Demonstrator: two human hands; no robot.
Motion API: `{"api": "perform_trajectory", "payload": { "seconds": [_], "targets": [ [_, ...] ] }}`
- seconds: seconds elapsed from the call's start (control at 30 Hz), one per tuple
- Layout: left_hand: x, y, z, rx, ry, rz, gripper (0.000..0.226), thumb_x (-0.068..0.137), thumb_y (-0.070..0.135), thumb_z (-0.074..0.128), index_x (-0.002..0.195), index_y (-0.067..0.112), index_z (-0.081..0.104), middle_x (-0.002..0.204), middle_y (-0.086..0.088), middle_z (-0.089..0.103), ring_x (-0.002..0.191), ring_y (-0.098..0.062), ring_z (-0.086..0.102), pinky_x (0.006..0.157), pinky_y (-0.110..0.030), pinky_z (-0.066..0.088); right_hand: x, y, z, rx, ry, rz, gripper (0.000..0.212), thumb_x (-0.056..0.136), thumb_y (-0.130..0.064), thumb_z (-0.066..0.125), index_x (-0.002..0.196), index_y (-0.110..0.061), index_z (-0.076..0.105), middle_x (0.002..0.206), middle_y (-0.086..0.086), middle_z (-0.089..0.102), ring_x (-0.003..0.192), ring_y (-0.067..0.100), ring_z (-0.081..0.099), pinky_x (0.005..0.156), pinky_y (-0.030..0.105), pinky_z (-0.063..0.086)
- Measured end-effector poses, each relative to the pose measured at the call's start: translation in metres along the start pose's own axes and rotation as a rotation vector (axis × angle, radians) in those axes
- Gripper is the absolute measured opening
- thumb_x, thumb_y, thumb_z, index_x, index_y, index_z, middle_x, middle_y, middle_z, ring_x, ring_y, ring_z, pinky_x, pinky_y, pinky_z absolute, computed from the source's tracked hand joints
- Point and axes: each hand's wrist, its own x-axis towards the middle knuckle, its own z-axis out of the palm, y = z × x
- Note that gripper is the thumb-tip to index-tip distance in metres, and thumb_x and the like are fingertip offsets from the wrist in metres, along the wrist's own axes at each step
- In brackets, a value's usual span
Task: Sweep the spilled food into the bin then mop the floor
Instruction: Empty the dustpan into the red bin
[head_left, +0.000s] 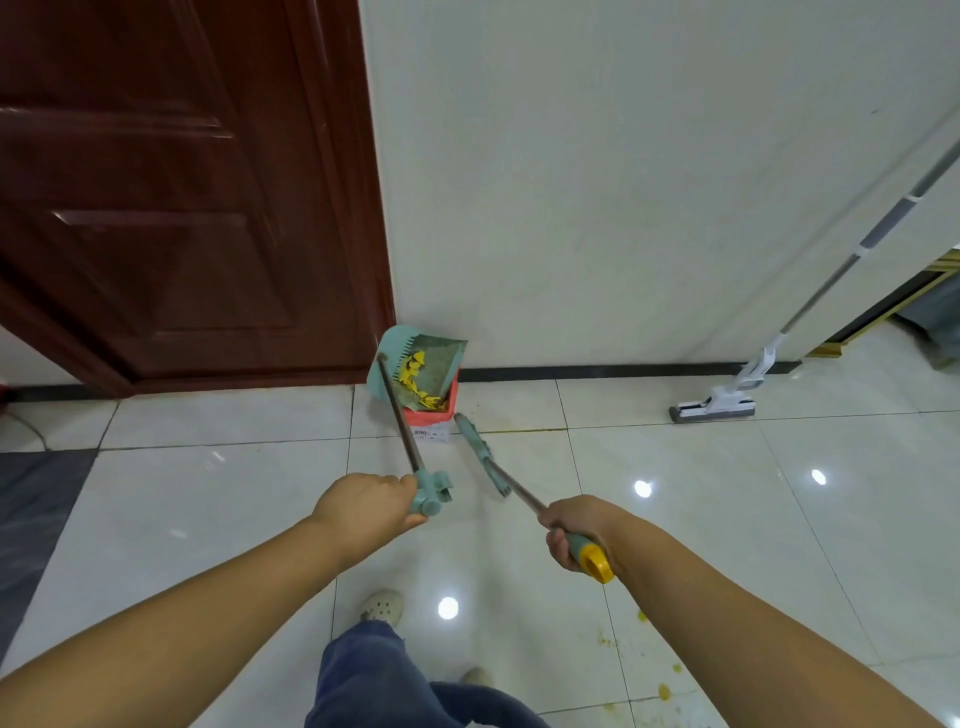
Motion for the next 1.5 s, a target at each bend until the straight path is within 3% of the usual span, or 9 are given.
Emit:
{"api": "perform_trajectory", "payload": {
  "seconds": [0.37, 0.63, 0.8, 0.97, 1.13, 1.4, 1.5],
  "targets": [
    [0.006, 0.020, 0.048, 0.056, -0.196, 0.168, 0.043, 0.099, 0.036, 0.038, 0.127, 0.004, 0.045, 0.114, -0.013, 0.062, 0.096, -0.027, 0.063, 0.064, -0.031, 0.039, -0.005, -0.012, -0.005, -0.021, -0.022, 0.014, 0.013, 0.095, -0.007, 0.050, 0.082, -0.003, 0.047, 0.040, 0.008, 0.045, 0.024, 0.011, 0.040, 0.028, 0.013, 0.036],
    [-0.004, 0.002, 0.042, 0.173, -0.195, 0.217, 0.031, 0.099, 0.023, 0.040, 0.122, 0.004, 0.048, 0.110, -0.012, 0.063, 0.093, -0.028, 0.064, 0.069, -0.035, 0.047, 0.001, 0.002, -0.008, 0.032, -0.031, 0.033, 0.012, 0.095, -0.006, 0.050, 0.084, -0.002, 0.047, 0.039, 0.009, 0.046, 0.024, 0.012, 0.041, 0.029, 0.012, 0.037],
    [-0.009, -0.006, 0.030, 0.234, -0.208, 0.246, 0.033, 0.100, 0.026, 0.035, 0.122, 0.004, 0.046, 0.112, -0.014, 0.061, 0.095, -0.030, 0.063, 0.066, -0.034, 0.039, 0.002, 0.007, -0.014, 0.047, -0.042, 0.046, 0.008, 0.094, -0.005, 0.050, 0.087, -0.001, 0.048, 0.041, 0.009, 0.046, 0.024, 0.012, 0.041, 0.028, 0.013, 0.037],
    [-0.014, -0.007, 0.020, 0.273, -0.221, 0.232, 0.027, 0.099, 0.019, 0.039, 0.120, 0.005, 0.049, 0.113, -0.014, 0.062, 0.097, -0.031, 0.062, 0.075, -0.037, 0.047, 0.001, 0.011, -0.014, 0.094, -0.062, 0.044, 0.009, 0.093, -0.005, 0.051, 0.085, -0.001, 0.048, 0.045, 0.009, 0.046, 0.024, 0.012, 0.041, 0.029, 0.013, 0.038],
    [-0.018, 0.001, 0.034, 0.367, -0.323, 0.291, 0.027, 0.093, 0.003, 0.045, 0.118, 0.000, 0.054, 0.110, -0.014, 0.065, 0.096, -0.031, 0.064, 0.066, -0.035, 0.040, -0.002, 0.019, -0.020, 0.091, -0.059, 0.034, 0.010, 0.093, -0.006, 0.052, 0.086, -0.002, 0.048, 0.044, 0.009, 0.046, 0.025, 0.012, 0.041, 0.028, 0.013, 0.038],
    [-0.015, 0.003, 0.034, 0.337, -0.297, 0.261, 0.026, 0.096, 0.012, 0.046, 0.118, 0.003, 0.055, 0.110, -0.011, 0.065, 0.096, -0.028, 0.064, 0.074, -0.035, 0.048, -0.009, 0.030, -0.027, 0.123, -0.032, 0.033, 0.013, 0.095, -0.006, 0.049, 0.084, -0.001, 0.048, 0.042, 0.009, 0.044, 0.023, 0.011, 0.040, 0.028, 0.012, 0.037],
    [-0.013, -0.002, 0.025, 0.269, -0.223, 0.233, 0.029, 0.097, 0.026, 0.042, 0.117, 0.007, 0.053, 0.108, -0.011, 0.065, 0.093, -0.028, 0.064, 0.069, -0.034, 0.044, -0.011, 0.032, -0.028, 0.134, -0.026, 0.025, 0.015, 0.096, -0.007, 0.049, 0.082, -0.001, 0.048, 0.040, 0.008, 0.044, 0.022, 0.011, 0.040, 0.027, 0.012, 0.036]
  ]
}}
